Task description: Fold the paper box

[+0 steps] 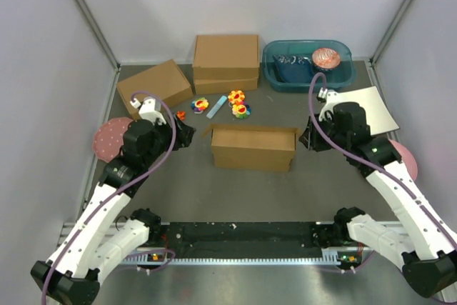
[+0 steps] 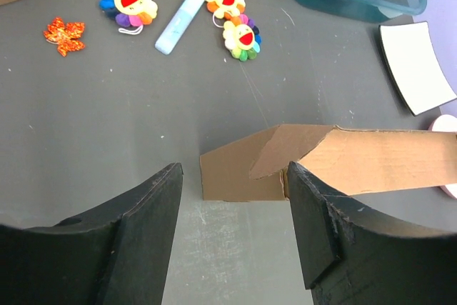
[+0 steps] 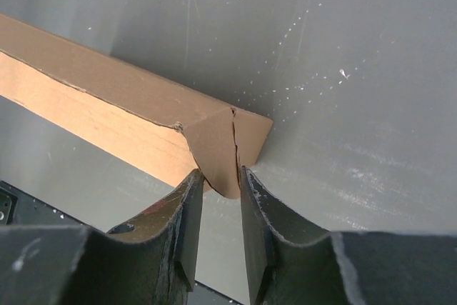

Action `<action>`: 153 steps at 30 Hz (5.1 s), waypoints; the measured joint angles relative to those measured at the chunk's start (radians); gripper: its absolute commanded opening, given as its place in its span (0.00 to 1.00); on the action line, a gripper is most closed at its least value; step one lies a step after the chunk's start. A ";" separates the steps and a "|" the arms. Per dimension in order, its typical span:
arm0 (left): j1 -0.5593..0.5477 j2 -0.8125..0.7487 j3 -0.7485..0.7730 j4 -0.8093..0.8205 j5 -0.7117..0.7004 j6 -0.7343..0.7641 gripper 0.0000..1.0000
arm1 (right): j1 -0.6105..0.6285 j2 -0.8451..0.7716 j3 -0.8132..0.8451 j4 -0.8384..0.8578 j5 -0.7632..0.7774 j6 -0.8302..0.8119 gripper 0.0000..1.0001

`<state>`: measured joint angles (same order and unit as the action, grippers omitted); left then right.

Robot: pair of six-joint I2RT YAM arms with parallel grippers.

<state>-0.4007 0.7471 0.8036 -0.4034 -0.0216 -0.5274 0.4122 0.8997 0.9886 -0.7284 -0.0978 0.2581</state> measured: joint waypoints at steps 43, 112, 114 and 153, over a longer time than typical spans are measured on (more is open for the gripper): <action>0.001 0.076 -0.112 0.289 0.273 0.343 0.48 | 0.024 0.026 -0.021 0.032 -0.021 0.034 0.15; -0.044 0.148 -0.109 0.289 0.312 0.273 0.19 | 0.061 0.019 -0.079 0.121 0.031 0.137 0.00; -0.045 0.148 -0.100 0.280 0.312 0.268 0.19 | 0.062 0.018 -0.079 0.120 0.031 0.137 0.00; -0.032 0.212 -0.043 0.270 0.315 0.064 0.01 | 0.131 0.008 -0.092 0.122 0.131 0.136 0.00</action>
<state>-0.4328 0.9592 0.7605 -0.1333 0.2939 -0.4629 0.5434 0.9081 0.8970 -0.6064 0.0330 0.3939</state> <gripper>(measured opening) 0.053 0.009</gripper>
